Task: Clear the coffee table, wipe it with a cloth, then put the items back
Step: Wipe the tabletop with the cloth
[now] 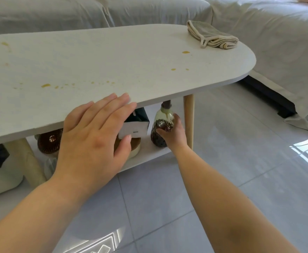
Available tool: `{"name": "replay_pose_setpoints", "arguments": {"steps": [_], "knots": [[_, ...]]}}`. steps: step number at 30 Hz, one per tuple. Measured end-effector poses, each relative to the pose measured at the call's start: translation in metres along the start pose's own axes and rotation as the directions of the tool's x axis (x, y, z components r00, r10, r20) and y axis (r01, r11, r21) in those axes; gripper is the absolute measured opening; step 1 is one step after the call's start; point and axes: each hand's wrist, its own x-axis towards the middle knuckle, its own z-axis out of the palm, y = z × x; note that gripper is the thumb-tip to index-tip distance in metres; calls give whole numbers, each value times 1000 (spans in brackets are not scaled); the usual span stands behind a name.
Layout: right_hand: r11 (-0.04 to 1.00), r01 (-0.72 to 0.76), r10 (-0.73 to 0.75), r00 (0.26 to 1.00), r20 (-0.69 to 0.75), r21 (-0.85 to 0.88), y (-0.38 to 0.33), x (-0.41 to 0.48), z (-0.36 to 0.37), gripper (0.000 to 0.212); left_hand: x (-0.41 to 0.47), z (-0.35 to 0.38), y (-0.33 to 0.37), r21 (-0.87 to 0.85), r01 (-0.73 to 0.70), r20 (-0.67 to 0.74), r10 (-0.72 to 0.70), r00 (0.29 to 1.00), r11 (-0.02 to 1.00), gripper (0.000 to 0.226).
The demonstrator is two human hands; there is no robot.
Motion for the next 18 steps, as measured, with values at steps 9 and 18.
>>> {"name": "replay_pose_setpoints", "arguments": {"steps": [9, 18], "knots": [[998, -16, 15, 1000, -19, -55, -3, -17, -20, 79, 1, -9, 3, -53, 22, 54, -19, 998, 998, 46], [795, 601, -547, 766, -338, 76, -73, -100, -88, 28, 26, -31, -3, -134, 1, 70, 9, 998, 991, 40]]}}
